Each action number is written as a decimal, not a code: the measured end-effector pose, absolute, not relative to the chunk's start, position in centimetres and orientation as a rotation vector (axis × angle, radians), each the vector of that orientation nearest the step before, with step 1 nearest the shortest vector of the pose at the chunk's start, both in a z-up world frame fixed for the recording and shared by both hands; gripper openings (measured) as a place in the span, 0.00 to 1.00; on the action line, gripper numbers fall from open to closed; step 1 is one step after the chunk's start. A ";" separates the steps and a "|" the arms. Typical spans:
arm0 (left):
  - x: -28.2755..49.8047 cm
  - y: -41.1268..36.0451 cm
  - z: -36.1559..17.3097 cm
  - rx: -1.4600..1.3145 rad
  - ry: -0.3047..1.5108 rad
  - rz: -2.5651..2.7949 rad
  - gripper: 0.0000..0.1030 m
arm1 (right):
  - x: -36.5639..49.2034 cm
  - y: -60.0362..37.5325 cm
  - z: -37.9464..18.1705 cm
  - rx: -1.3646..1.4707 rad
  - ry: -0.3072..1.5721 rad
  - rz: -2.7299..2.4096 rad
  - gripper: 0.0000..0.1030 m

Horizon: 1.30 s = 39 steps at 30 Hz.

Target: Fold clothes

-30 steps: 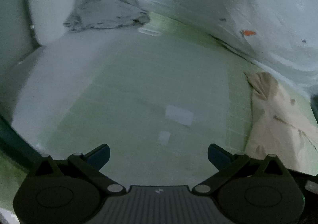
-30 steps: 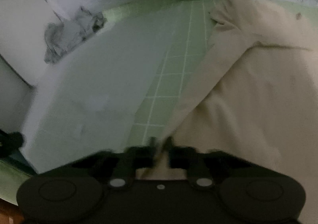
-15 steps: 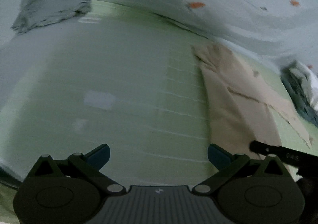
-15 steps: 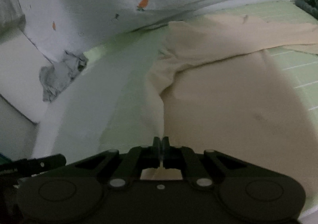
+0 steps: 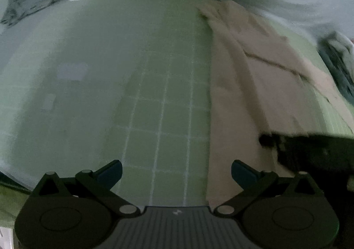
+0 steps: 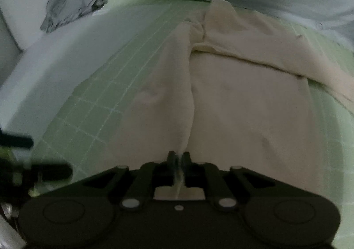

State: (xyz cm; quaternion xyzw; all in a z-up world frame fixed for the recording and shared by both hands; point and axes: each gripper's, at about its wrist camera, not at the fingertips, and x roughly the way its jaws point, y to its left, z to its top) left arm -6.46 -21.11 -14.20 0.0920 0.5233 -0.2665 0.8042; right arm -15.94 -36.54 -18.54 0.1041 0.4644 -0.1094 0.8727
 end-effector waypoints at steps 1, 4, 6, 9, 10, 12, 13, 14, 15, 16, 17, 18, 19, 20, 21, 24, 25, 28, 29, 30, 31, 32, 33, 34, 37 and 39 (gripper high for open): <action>-6.0 -21.2 -13.9 0.183 1.113 -0.553 1.00 | -16.0 -37.0 -18.3 0.218 0.978 -0.227 0.31; -4.4 -22.0 -13.2 0.138 1.091 -0.520 1.00 | -16.9 -39.6 -17.3 0.259 0.945 -0.271 0.48; -3.4 -22.8 -12.7 0.109 1.081 -0.506 1.00 | -17.5 -42.1 -16.9 0.295 0.924 -0.326 0.57; -1.8 -24.2 -12.2 0.069 1.067 -0.490 1.00 | -18.2 -46.7 -16.5 0.372 0.885 -0.440 0.71; -1.2 -24.7 -12.1 0.058 1.062 -0.488 1.00 | -18.4 -48.2 -16.4 0.395 0.869 -0.476 0.73; 0.0 -25.8 -11.9 0.036 1.053 -0.485 1.00 | -19.0 -50.8 -16.2 0.425 0.837 -0.538 0.75; 0.6 -26.4 -11.7 0.025 1.049 -0.483 0.99 | -19.3 -52.1 -16.1 0.442 0.821 -0.570 0.77; 1.6 -27.2 -11.7 0.021 1.044 -0.489 0.99 | -19.5 -53.4 -16.2 0.461 0.808 -0.600 0.78; 2.6 -28.0 -11.7 0.018 1.040 -0.496 0.98 | -19.8 -54.7 -16.4 0.478 0.797 -0.628 0.78; 3.6 -28.8 -11.7 0.014 1.036 -0.503 0.96 | -20.1 -56.1 -16.5 0.495 0.787 -0.659 0.78; 4.5 -29.5 -11.7 0.011 1.031 -0.509 0.93 | -20.3 -57.4 -16.7 0.506 0.779 -0.692 0.78; 5.5 -30.3 -11.7 0.008 1.027 -0.516 0.91 | -20.4 -58.9 -16.7 0.516 0.769 -0.728 0.78; 6.5 -31.1 -11.8 0.004 1.022 -0.523 0.88 | -20.7 -60.3 -16.8 0.524 0.759 -0.761 0.78; 7.8 -32.3 -11.9 0.006 1.020 -0.537 0.87 | -21.0 -61.5 -16.8 0.528 0.748 -0.787 0.79; 9.1 -33.4 -12.0 0.007 1.018 -0.551 0.87 | -21.0 -62.9 -16.8 0.527 0.738 -0.819 0.80; 13.1 -37.3 -12.7 0.033 1.024 -0.566 0.86 | -20.9 -66.5 -17.2 0.513 0.734 -0.901 0.80; 14.1 -38.3 -13.0 0.042 1.028 -0.573 0.85 | -20.8 -67.5 -17.4 0.509 0.739 -0.923 0.80; 17.3 -41.4 -14.0 0.073 1.035 -0.598 0.85 | -20.5 -70.4 -18.0 0.494 0.754 -0.982 0.80; 18.2 -42.3 -14.7 0.086 1.041 -0.611 0.85 | -20.4 -71.0 -18.3 0.491 0.758 -0.982 0.80; 19.0 -43.1 -15.4 0.102 1.053 -0.623 0.85 | -20.4 -71.7 -18.6 0.493 0.762 -0.981 0.80; 19.7 -43.8 -16.0 0.117 1.062 -0.635 0.85 | -20.4 -72.3 -18.8 0.497 0.767 -0.982 0.80; 20.3 -44.6 -16.6 0.131 1.072 -0.648 0.85 | -20.3 -72.5 -19.1 0.501 0.772 -0.987 0.80; 20.8 -45.3 -17.2 0.148 1.076 -0.662 0.85 | -20.3 -72.6 -19.2 0.501 0.779 -0.995 0.80; 21.2 -46.0 -17.6 0.168 1.080 -0.672 0.85 | -20.2 -72.7 -19.4 0.500 0.782 -1.001 0.81; 21.3 -47.7 -18.5 0.233 1.064 -0.666 0.82 | -20.1 -73.3 -19.7 0.509 0.767 -0.995 0.81; 20.9 -48.3 -18.5 0.277 1.028 -0.652 0.64 | -20.1 -73.5 -19.8 0.528 0.755 -0.988 0.76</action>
